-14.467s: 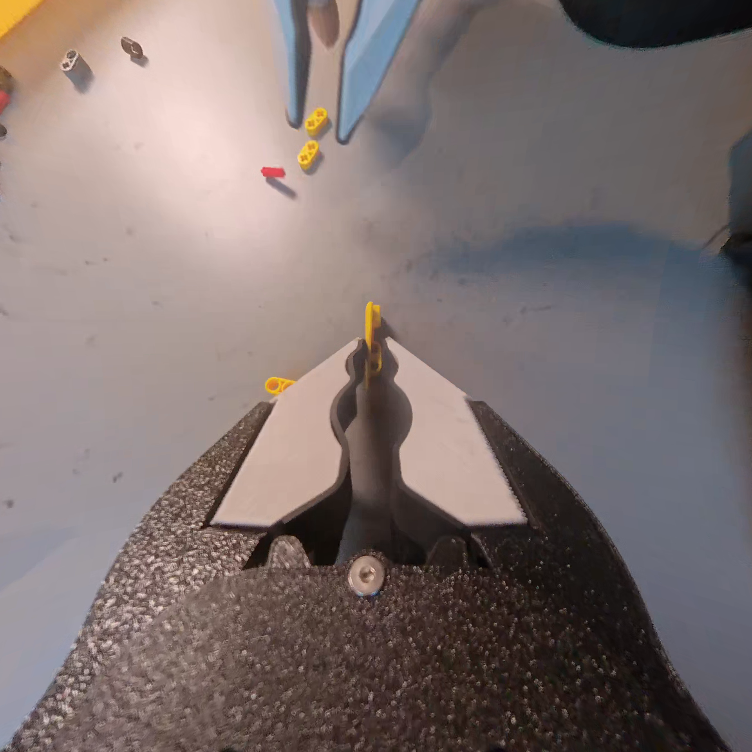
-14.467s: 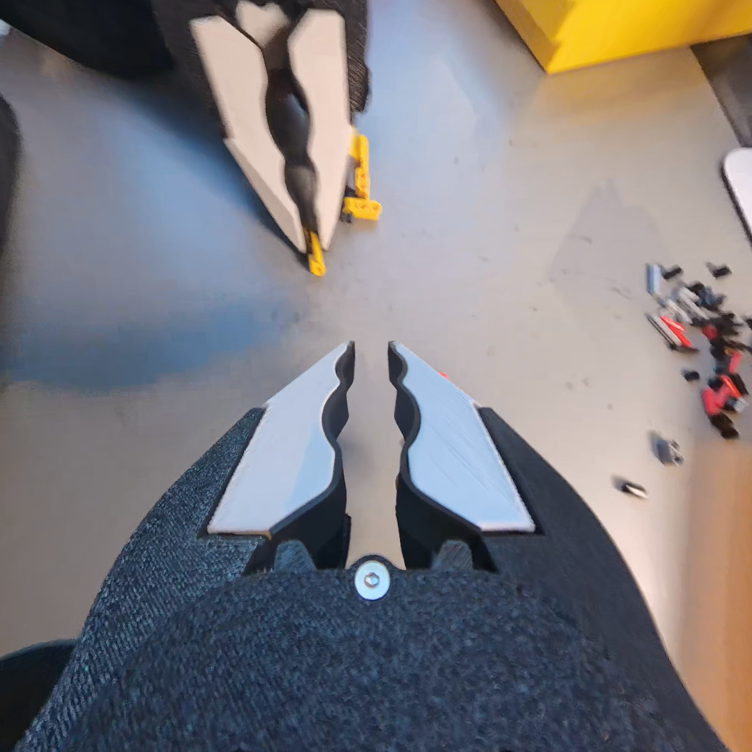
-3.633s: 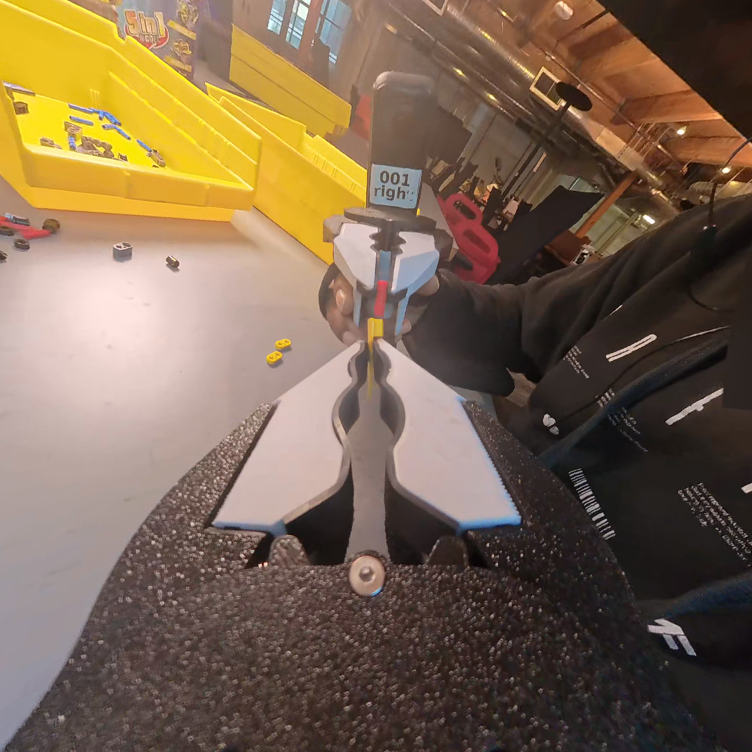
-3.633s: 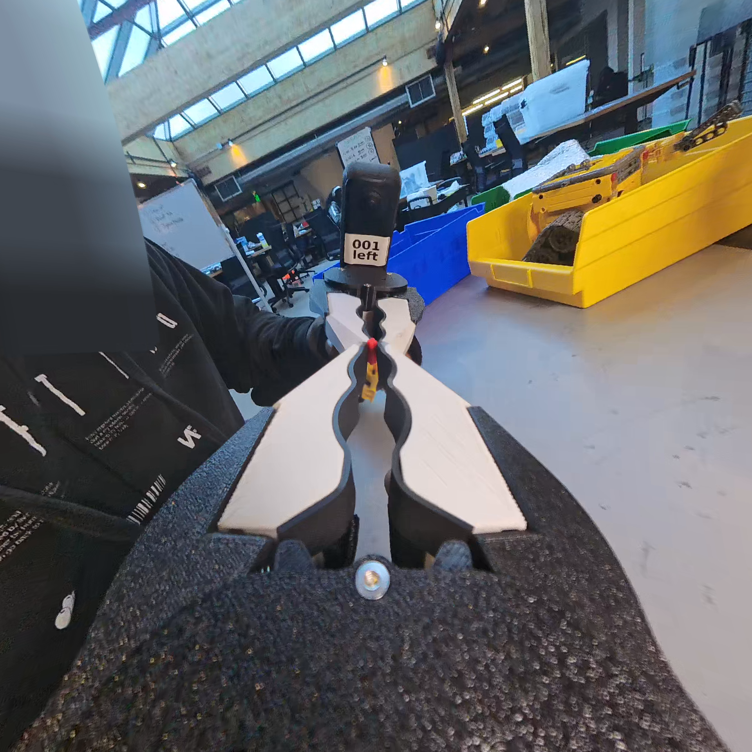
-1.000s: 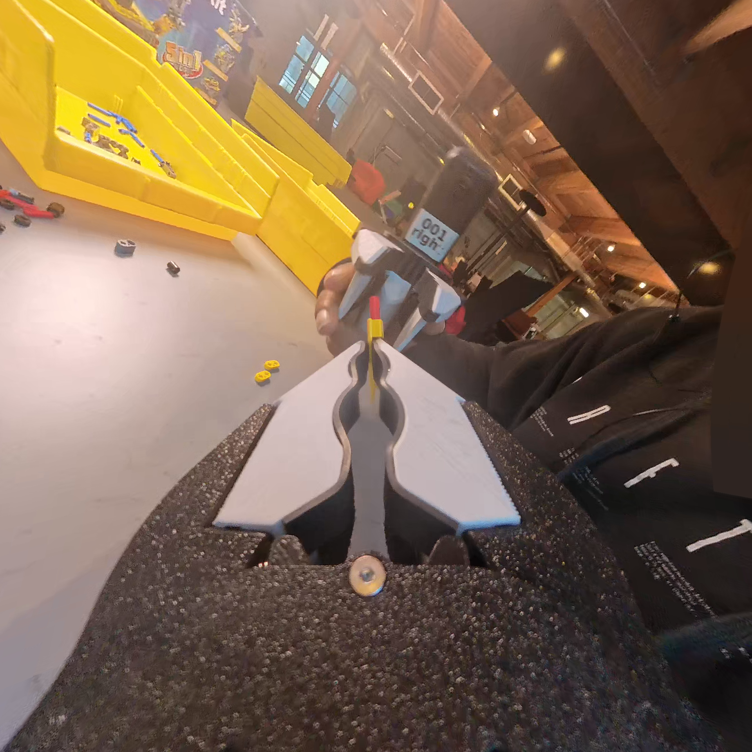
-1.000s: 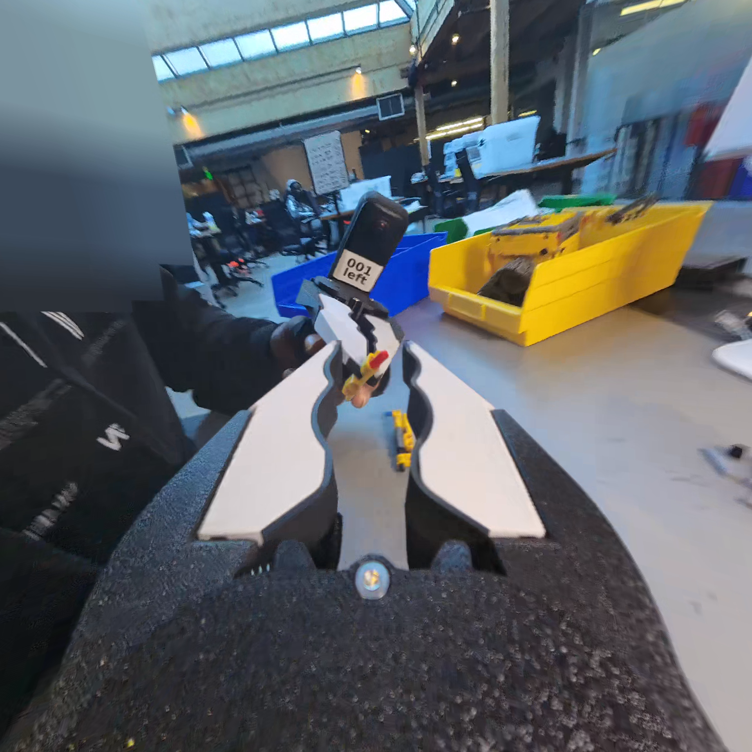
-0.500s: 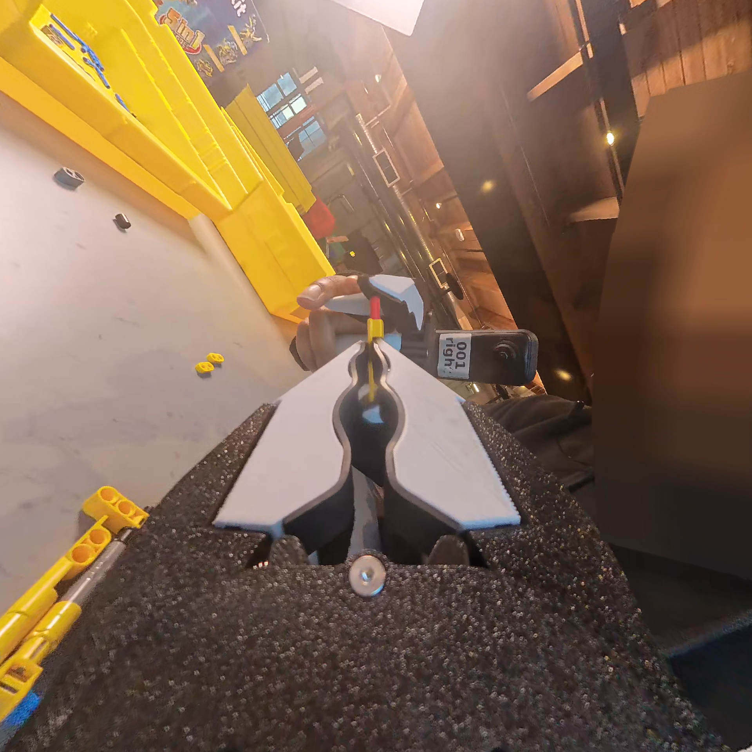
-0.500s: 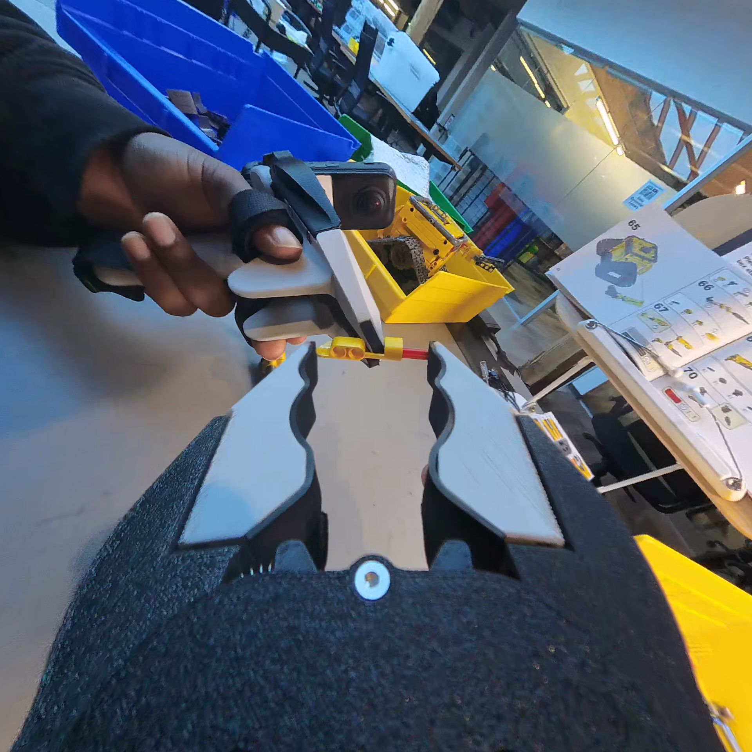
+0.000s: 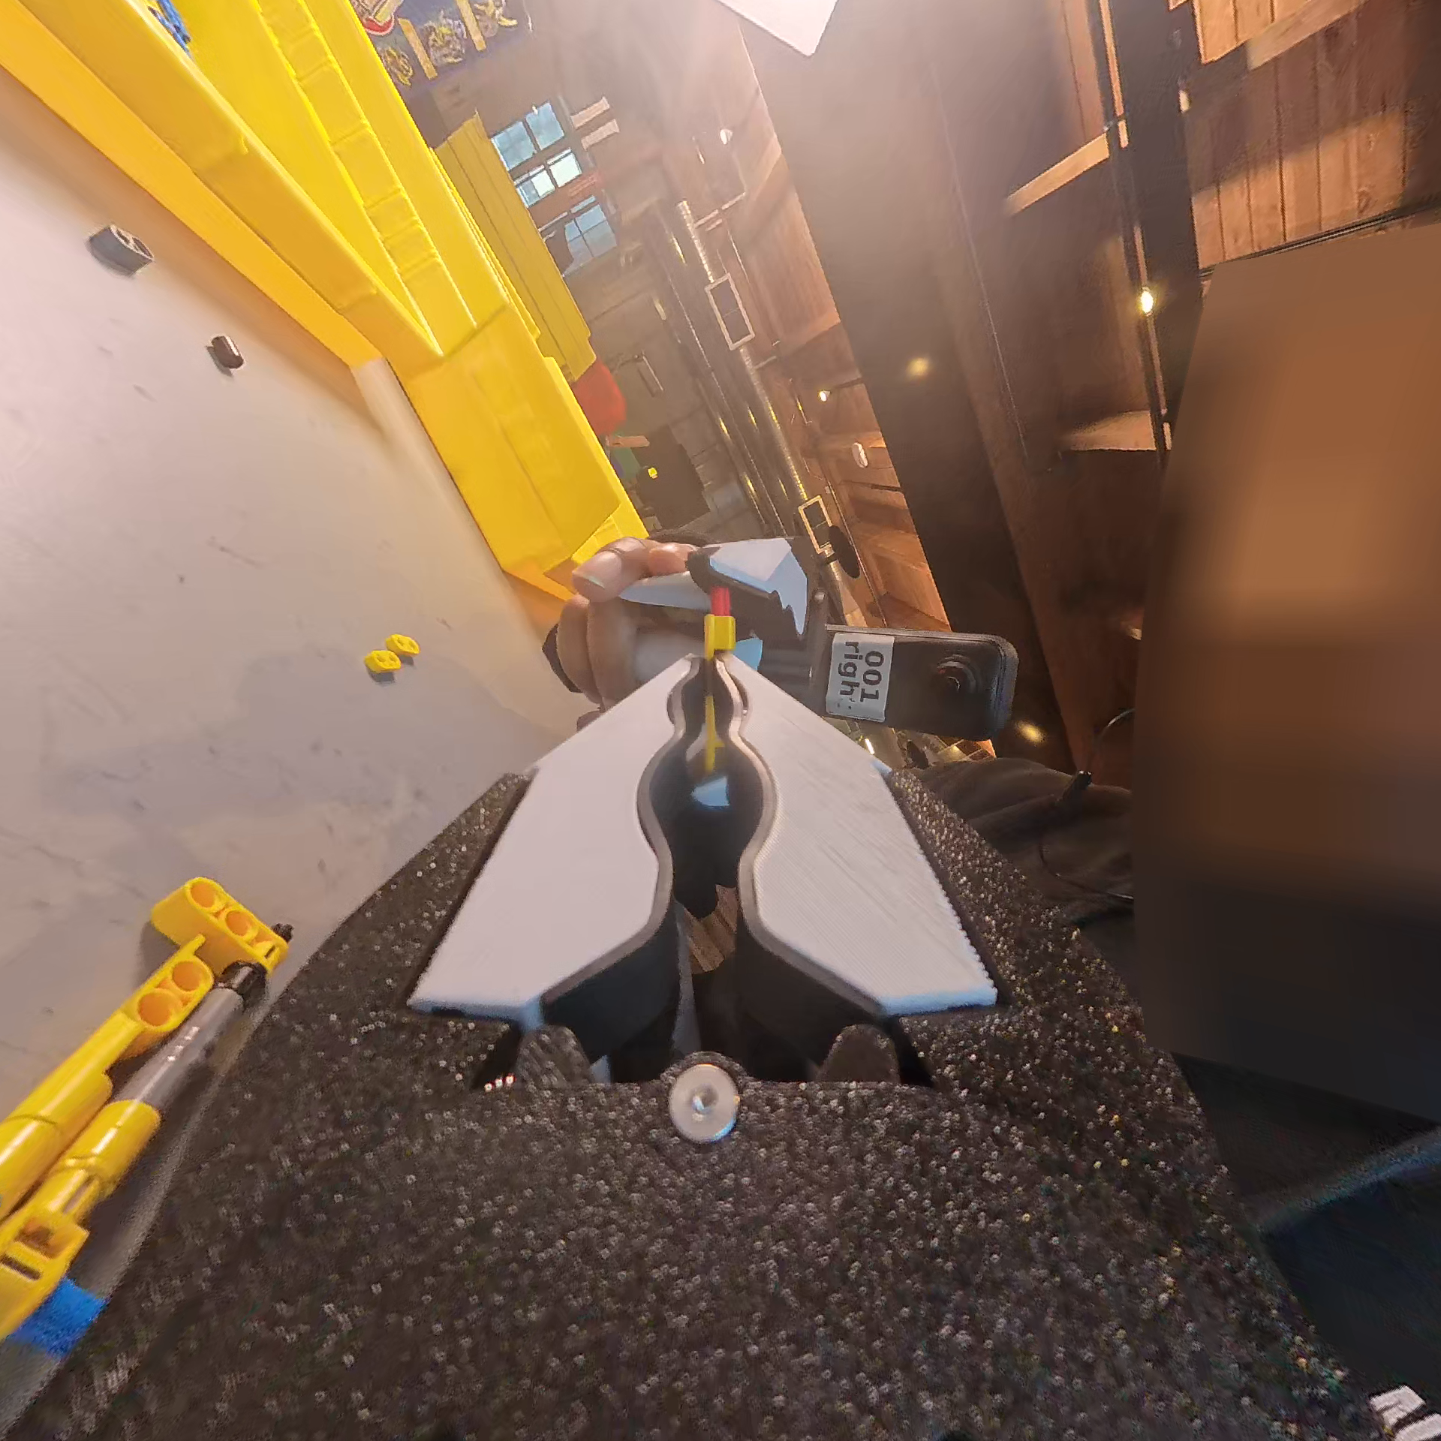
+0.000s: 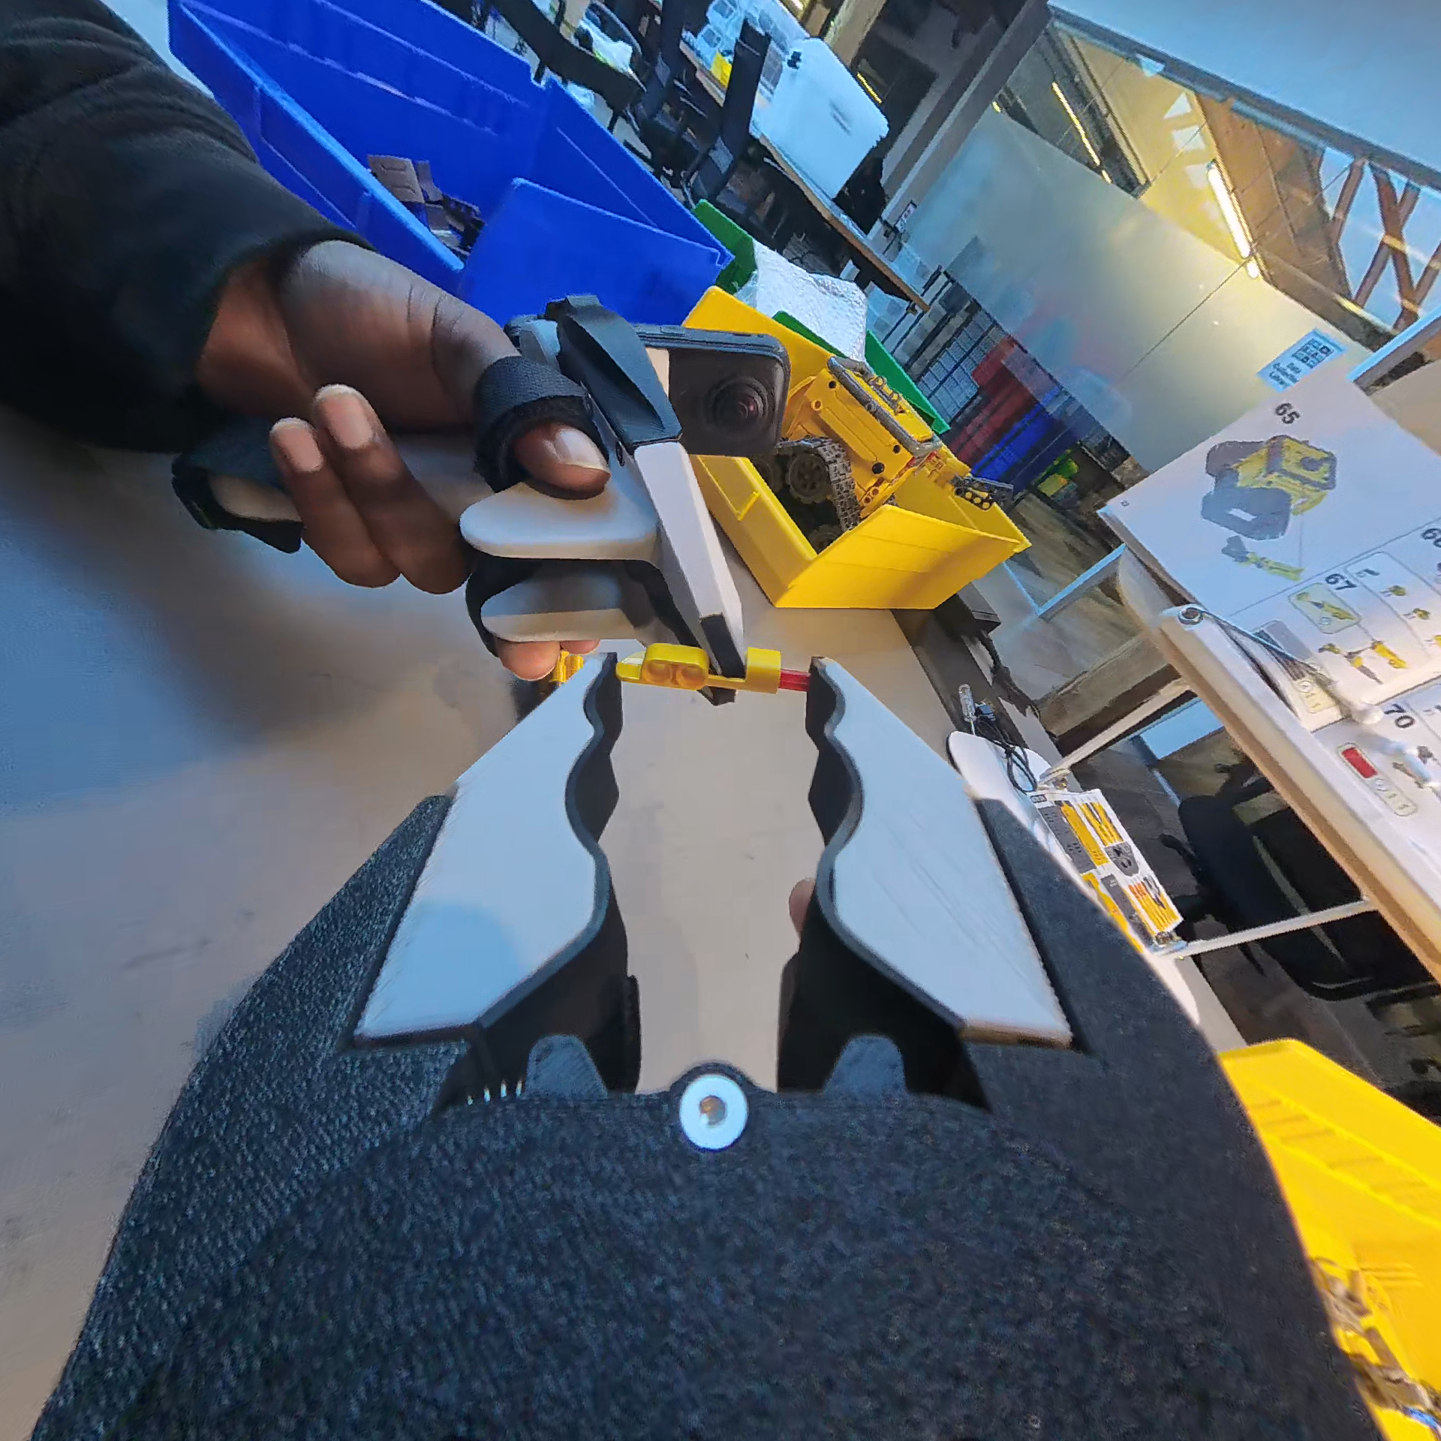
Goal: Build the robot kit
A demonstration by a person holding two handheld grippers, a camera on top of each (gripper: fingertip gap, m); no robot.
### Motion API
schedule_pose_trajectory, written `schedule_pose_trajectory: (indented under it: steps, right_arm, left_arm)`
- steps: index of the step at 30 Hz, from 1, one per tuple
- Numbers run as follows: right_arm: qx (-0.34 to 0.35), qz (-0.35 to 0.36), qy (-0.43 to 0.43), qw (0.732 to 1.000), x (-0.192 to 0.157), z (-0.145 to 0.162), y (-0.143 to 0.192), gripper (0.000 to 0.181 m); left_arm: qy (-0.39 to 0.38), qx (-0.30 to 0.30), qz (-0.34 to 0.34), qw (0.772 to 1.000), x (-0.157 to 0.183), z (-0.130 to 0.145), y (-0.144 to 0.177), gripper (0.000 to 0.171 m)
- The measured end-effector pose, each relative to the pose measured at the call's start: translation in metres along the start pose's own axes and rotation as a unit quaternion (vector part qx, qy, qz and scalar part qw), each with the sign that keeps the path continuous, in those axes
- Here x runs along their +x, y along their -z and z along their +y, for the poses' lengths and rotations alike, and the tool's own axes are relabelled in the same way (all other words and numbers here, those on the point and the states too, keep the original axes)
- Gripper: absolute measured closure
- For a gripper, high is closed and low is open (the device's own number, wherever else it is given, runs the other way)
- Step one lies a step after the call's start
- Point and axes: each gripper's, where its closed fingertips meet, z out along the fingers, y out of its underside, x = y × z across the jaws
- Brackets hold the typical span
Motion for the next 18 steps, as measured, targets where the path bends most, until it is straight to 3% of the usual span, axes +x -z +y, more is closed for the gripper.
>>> schedule_pose_trajectory:
  steps: [9,13,18]
  right_arm:
    - [-0.011,-0.007,0.018,1.000,-0.005,0.004,0.002,0.135]
    - [-0.002,-0.002,-0.018,1.000,0.000,0.006,0.000,0.134]
    - [0.038,-0.003,-0.075,0.996,0.009,-0.003,0.006,0.133]
  left_arm:
    - [0.011,-0.010,0.000,1.000,-0.004,0.005,-0.001,0.171]
    - [-0.006,-0.014,-0.005,1.000,-0.004,0.000,-0.002,0.171]
    - [-0.037,-0.009,0.003,0.999,0.007,-0.006,0.001,0.157]
